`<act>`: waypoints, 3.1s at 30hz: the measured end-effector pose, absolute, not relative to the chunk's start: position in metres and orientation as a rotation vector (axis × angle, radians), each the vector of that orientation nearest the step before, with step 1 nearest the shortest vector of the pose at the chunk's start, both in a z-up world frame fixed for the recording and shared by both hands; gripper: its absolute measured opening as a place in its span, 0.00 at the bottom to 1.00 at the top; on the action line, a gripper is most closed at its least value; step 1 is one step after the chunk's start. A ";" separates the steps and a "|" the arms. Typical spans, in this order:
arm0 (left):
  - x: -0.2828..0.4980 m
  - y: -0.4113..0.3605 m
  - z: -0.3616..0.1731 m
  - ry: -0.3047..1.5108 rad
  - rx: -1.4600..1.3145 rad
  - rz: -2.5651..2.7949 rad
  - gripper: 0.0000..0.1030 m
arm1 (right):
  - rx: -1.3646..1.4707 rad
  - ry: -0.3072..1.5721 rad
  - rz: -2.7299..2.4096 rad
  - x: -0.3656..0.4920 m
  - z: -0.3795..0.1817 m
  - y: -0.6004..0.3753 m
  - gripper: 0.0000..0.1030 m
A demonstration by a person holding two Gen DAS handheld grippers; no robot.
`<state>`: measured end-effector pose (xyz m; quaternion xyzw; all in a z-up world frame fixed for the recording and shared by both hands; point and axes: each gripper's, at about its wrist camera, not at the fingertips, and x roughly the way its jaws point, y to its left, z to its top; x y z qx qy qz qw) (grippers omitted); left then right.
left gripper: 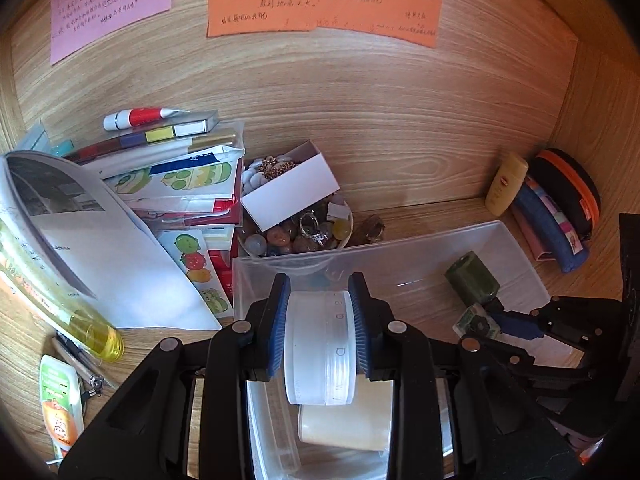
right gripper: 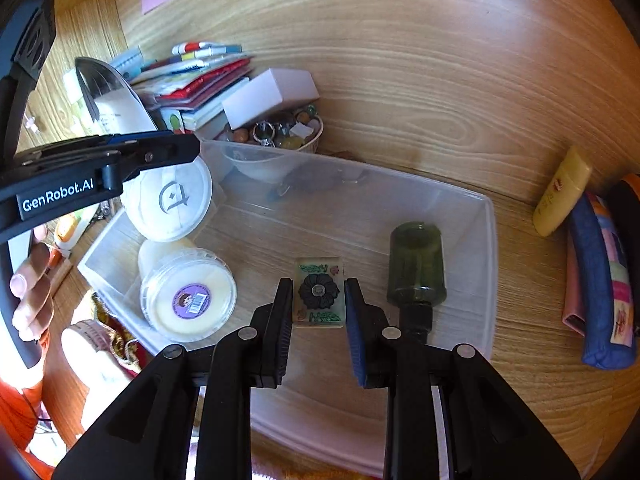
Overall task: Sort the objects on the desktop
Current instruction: 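Lower the tape roll into the clear box while the right tool drops the card there, then move the left tool to the pink round container and grasp it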
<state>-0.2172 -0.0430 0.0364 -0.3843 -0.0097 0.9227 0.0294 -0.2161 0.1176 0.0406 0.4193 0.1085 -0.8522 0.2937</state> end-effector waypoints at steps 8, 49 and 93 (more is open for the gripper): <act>-0.227 -0.047 0.024 -0.032 -1.231 2.823 0.29 | 1.136 0.329 -2.245 -0.220 0.032 0.106 0.22; -0.165 -0.030 0.058 0.137 -1.056 2.898 0.53 | 0.950 0.458 -2.432 -0.178 0.065 0.111 0.71; -0.031 -0.052 -0.030 0.169 -1.390 2.820 0.68 | 1.120 0.516 -2.420 -0.060 -0.003 0.207 0.80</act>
